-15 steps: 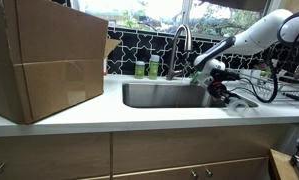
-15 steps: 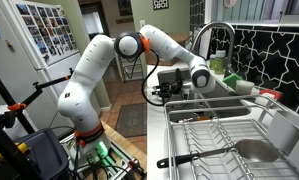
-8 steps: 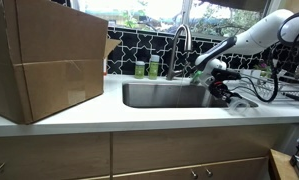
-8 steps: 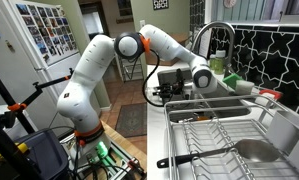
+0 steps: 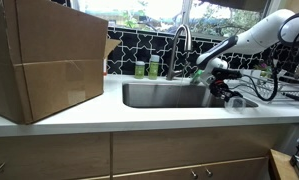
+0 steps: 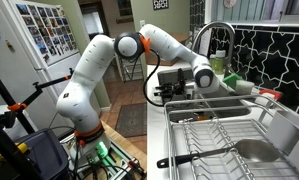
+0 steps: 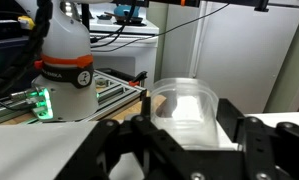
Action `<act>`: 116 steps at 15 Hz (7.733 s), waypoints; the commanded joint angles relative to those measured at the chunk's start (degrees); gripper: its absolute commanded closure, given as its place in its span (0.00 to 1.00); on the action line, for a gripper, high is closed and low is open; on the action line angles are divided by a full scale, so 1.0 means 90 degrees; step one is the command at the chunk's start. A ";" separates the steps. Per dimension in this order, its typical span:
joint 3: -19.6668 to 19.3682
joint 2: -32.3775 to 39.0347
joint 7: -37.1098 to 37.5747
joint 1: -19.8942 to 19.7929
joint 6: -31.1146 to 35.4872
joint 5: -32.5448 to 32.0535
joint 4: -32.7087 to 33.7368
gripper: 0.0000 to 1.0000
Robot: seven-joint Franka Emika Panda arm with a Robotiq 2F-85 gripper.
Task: Place the clear container upright.
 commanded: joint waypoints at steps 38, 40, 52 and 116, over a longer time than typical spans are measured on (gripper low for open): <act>-0.0025 -0.6648 -0.1030 0.2306 0.5396 -0.4772 -0.3752 0.00; -0.0070 -0.6744 -0.1212 0.2340 0.6284 -0.4676 -0.4027 0.00; 0.0377 -0.6958 -0.2156 0.2511 0.7308 -0.5658 -0.4420 0.00; -0.0141 -0.7519 -0.5080 0.3049 0.9794 -0.6543 -0.7551 0.55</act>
